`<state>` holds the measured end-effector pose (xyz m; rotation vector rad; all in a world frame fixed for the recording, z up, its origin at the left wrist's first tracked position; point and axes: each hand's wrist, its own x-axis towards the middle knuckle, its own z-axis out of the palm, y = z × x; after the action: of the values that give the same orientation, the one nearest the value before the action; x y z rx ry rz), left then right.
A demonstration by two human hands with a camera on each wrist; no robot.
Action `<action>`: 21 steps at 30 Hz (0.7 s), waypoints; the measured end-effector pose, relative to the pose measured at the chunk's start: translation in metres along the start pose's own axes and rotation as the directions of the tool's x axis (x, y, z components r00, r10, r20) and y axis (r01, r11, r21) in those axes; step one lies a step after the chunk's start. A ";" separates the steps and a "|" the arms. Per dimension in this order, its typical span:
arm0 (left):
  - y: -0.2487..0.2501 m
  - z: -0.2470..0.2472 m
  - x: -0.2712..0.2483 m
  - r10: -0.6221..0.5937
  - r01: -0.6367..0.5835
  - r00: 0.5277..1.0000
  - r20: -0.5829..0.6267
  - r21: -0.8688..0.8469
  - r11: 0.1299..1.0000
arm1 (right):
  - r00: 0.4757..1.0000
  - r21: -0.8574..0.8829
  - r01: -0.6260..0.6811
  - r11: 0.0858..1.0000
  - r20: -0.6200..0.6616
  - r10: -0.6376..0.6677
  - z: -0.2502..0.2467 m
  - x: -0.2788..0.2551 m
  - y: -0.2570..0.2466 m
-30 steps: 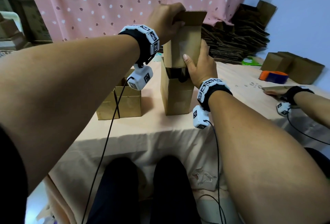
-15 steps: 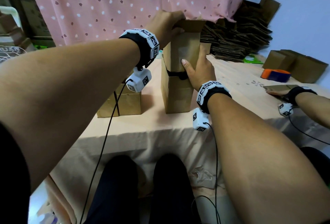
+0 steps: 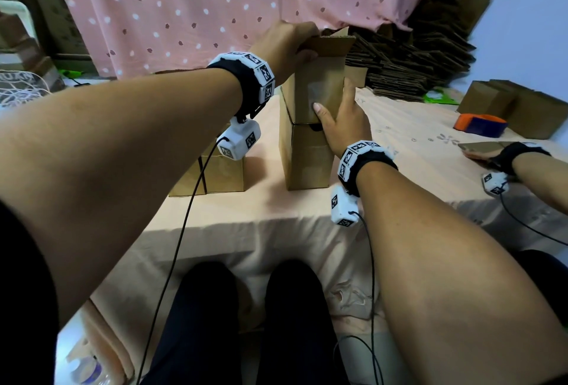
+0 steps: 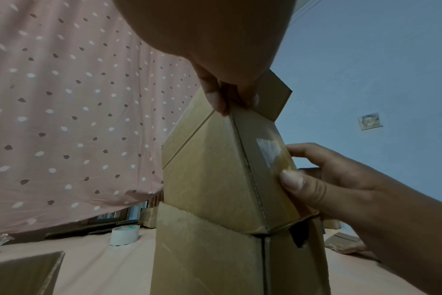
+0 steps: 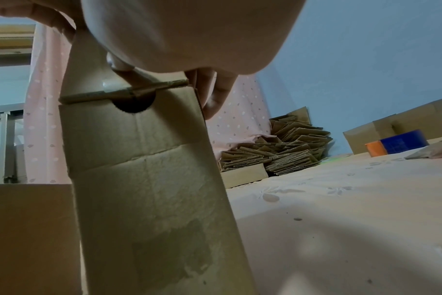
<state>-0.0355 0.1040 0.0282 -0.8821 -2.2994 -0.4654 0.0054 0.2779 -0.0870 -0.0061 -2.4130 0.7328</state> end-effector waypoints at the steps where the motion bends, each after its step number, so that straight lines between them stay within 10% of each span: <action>1: 0.000 0.001 0.000 -0.002 0.002 1.000 -0.001 -0.002 1.000 | 1.000 -0.009 0.000 1.000 -0.004 0.000 0.000 -0.001 0.000; 21: -0.004 0.013 -0.003 -0.036 0.036 0.999 -0.012 -0.021 0.999 | 0.999 -0.016 -0.042 0.999 -0.022 0.042 0.009 0.000 0.001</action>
<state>-0.0420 0.1062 0.0165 -0.8463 -2.3062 -0.5100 0.0001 0.2746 -0.0935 -0.0714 -2.4041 0.7286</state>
